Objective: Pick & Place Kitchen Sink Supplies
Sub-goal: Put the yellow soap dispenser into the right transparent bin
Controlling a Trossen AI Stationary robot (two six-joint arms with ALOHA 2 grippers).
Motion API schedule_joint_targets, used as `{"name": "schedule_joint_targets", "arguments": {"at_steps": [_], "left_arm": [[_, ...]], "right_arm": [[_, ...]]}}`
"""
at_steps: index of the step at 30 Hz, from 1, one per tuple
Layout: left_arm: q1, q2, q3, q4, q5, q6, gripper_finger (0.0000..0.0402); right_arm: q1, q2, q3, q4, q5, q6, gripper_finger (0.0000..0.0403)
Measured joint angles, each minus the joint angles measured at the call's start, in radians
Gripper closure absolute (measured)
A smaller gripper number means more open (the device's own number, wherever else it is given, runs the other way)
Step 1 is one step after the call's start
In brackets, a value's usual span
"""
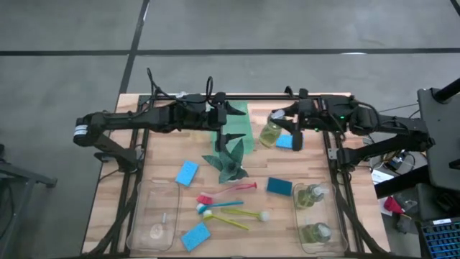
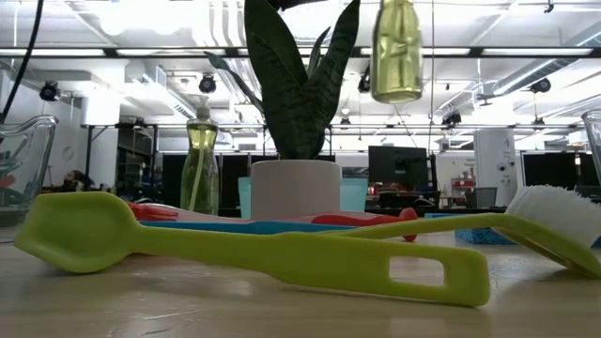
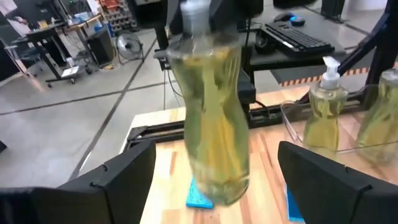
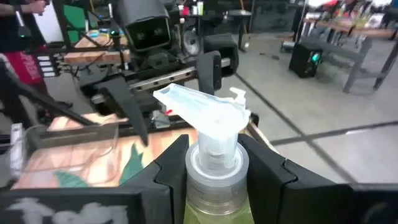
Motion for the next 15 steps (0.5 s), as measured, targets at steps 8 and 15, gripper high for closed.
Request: {"name": "schedule_joint_targets", "arguments": {"at_steps": [8,15], "left_arm": [[-0.003,-0.004,-0.036,0.012,0.003,-0.002,0.0071],[-0.005,-0.004,-0.038,0.017,0.005,-0.021,0.0071]], "right_arm": [[0.001,-0.121,0.001,-0.142,-0.001,0.086,0.029],[0.01,-0.222,0.002,-0.24,-0.004,0.134,0.029]]}}
